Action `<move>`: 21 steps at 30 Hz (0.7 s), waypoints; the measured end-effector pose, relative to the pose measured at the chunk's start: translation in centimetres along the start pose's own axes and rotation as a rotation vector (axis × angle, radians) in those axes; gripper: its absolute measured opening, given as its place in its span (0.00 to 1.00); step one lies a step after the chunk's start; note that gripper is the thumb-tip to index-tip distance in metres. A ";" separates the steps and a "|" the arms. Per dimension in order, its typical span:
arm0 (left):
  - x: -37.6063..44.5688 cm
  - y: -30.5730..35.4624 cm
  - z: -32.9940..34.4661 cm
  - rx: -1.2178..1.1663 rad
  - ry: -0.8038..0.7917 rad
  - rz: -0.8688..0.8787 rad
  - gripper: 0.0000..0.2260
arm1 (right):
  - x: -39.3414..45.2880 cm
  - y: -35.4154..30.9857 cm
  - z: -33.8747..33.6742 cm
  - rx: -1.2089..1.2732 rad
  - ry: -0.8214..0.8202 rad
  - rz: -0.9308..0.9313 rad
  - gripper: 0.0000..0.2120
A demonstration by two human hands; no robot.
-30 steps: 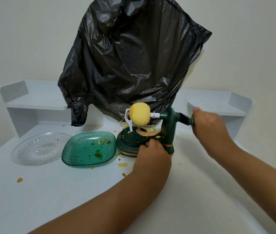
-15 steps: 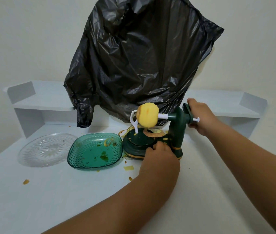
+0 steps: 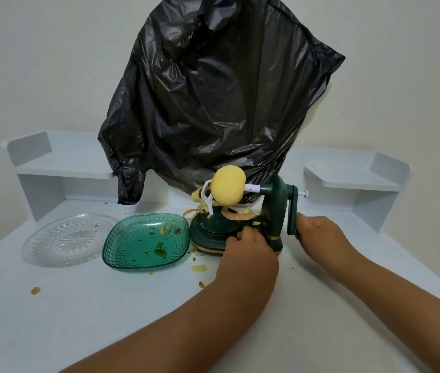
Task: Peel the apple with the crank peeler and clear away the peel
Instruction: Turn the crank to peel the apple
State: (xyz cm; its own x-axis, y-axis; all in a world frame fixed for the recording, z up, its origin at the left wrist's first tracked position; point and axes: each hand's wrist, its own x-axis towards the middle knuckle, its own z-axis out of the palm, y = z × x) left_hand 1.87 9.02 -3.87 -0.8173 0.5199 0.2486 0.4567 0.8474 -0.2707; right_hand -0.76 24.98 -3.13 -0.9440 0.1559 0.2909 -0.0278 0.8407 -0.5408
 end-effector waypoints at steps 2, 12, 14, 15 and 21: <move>0.1 0.0 0.0 -0.004 -0.008 -0.010 0.17 | -0.7 -0.1 -0.7 0.104 0.114 -0.038 0.18; 0.1 0.0 0.0 -0.002 0.006 -0.012 0.17 | 6.7 -5.4 -5.8 0.658 0.247 0.094 0.22; 0.0 0.0 0.0 -0.003 0.013 -0.004 0.16 | 7.9 -5.3 -5.0 0.805 0.162 0.161 0.23; 0.0 -0.1 0.0 -0.005 0.017 -0.001 0.16 | 8.2 -5.1 -4.5 0.842 0.126 0.187 0.22; 0.0 -0.3 0.1 -0.030 0.037 0.012 0.16 | 7.4 -1.7 -0.5 0.652 -0.098 0.333 0.16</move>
State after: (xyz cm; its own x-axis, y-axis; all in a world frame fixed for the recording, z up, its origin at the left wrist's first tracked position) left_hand 1.72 8.77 -3.91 -0.7985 0.5332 0.2794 0.4774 0.8437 -0.2456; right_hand -7.57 24.93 0.34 -0.9608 0.2762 -0.0259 0.1042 0.2729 -0.9564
